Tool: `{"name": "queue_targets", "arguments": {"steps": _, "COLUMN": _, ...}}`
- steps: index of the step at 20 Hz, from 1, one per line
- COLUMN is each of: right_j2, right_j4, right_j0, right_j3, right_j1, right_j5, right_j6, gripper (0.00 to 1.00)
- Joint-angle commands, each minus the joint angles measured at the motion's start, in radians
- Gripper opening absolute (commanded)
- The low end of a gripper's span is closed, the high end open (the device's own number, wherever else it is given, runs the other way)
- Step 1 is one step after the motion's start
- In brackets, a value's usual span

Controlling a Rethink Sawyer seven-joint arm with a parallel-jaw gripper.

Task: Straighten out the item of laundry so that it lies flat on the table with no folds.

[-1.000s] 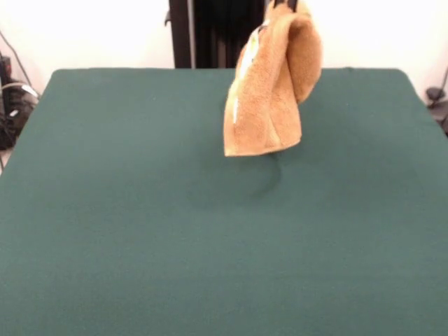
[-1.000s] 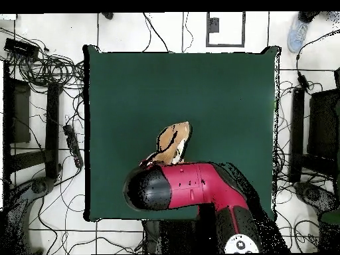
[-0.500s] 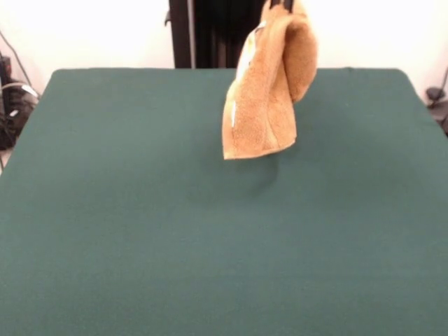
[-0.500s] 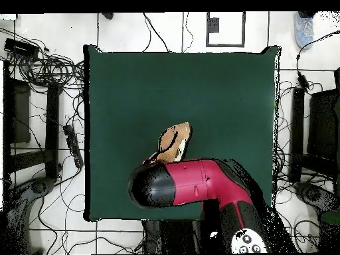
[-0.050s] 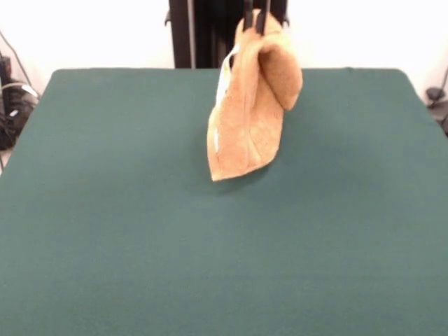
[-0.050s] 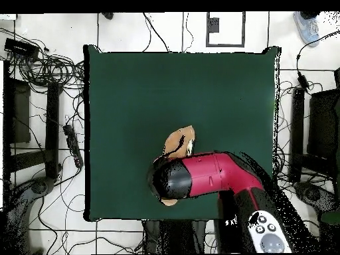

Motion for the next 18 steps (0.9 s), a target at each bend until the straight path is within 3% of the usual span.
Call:
{"name": "queue_targets", "arguments": {"steps": 1, "right_j2": 0.165, "right_j4": -0.096, "right_j0": -0.035, "right_j3": -0.072, "right_j1": 0.128, "right_j5": -0.054, "right_j6": -0.314, "gripper": 0.0}}
{"name": "queue_targets", "arguments": {"steps": 11, "right_j2": 0.253, "right_j4": -0.192, "right_j0": -0.113, "right_j3": -0.148, "right_j1": 0.233, "right_j5": -0.025, "right_j6": -0.385, "gripper": 0.0}}
{"name": "queue_targets", "arguments": {"steps": 18, "right_j2": 0.322, "right_j4": -0.234, "right_j0": -0.165, "right_j3": -0.248, "right_j1": 0.284, "right_j5": 0.1, "right_j6": -0.509, "gripper": 0.0}}
